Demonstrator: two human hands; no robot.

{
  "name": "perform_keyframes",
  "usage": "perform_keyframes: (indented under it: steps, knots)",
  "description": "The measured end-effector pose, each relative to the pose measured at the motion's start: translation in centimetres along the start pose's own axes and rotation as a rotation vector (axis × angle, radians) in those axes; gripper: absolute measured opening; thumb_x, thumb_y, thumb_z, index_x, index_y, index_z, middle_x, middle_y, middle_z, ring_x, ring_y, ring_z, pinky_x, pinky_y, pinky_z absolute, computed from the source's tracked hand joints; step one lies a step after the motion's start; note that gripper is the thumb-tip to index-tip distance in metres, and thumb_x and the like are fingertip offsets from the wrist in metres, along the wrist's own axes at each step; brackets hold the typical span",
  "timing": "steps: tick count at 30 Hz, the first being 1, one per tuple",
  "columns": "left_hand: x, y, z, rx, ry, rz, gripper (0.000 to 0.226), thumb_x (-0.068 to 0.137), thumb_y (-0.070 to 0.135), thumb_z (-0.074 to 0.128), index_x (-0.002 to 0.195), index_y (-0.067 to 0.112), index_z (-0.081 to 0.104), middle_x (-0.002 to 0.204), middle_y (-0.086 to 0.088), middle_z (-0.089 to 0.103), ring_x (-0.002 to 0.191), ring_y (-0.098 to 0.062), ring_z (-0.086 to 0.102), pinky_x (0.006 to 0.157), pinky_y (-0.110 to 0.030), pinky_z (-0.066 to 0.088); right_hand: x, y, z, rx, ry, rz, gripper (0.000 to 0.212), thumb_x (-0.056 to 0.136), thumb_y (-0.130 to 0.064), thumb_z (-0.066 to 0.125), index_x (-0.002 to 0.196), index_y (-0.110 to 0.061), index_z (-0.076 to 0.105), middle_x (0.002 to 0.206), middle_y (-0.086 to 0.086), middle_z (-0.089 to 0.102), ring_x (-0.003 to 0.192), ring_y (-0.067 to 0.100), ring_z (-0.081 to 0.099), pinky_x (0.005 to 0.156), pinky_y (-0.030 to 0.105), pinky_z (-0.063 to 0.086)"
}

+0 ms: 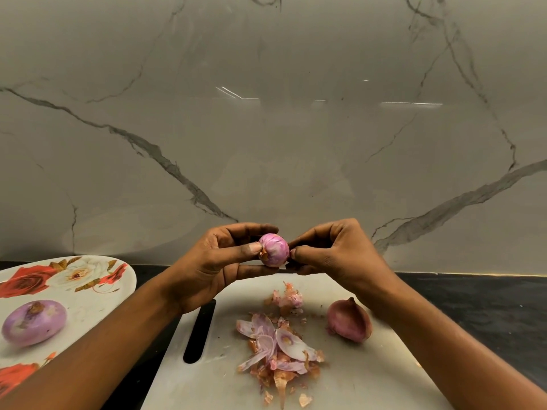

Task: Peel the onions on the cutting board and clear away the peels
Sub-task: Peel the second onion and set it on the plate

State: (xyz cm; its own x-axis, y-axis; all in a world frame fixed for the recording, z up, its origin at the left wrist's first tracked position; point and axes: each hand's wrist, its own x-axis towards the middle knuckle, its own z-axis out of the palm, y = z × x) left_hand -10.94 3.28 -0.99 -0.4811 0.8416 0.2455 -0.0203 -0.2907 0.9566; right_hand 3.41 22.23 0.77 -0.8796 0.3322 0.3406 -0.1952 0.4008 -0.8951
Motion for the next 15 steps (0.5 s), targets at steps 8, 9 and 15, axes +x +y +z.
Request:
perform_keyframes:
  steps: [8, 9, 15]
  knots:
    - [0.11, -0.01, 0.17, -0.067, 0.004, -0.028, 0.036, 0.089, 0.007, 0.064, 0.124, 0.006, 0.075, 0.134, -0.024, 0.068, 0.120, -0.043, 0.069, 0.094, -0.045, 0.063, -0.07, 0.13, 0.11, -0.025, 0.010, -0.018, 0.016, 0.092, 0.002, 0.075, 0.092, -0.012, 0.083, 0.081, 0.009, 0.081, 0.077, 0.025, 0.081, 0.072, 0.029, 0.065]
    - [0.07, -0.04, 0.21, -0.057, 0.008, -0.028, 0.037, 0.089, 0.008, 0.066, 0.124, 0.006, 0.075, 0.133, -0.023, 0.069, 0.120, -0.043, 0.069, 0.093, -0.044, 0.063, -0.07, 0.19, 0.19, -0.038, 0.010, -0.023, 0.016, 0.092, 0.001, 0.075, 0.093, -0.013, 0.083, 0.081, 0.009, 0.081, 0.078, 0.024, 0.081, 0.073, 0.030, 0.066]
    - [-0.03, -0.11, 0.36, 0.102, 0.082, -0.014, 0.043, 0.082, 0.004, 0.077, 0.125, 0.008, 0.073, 0.124, -0.016, 0.074, 0.115, -0.036, 0.073, 0.089, -0.036, 0.064, -0.15, -0.07, 0.17, -0.011, -0.022, 0.043, 0.010, 0.094, -0.002, 0.074, 0.096, -0.007, 0.083, 0.084, 0.012, 0.081, 0.080, 0.026, 0.081, 0.073, 0.031, 0.066]
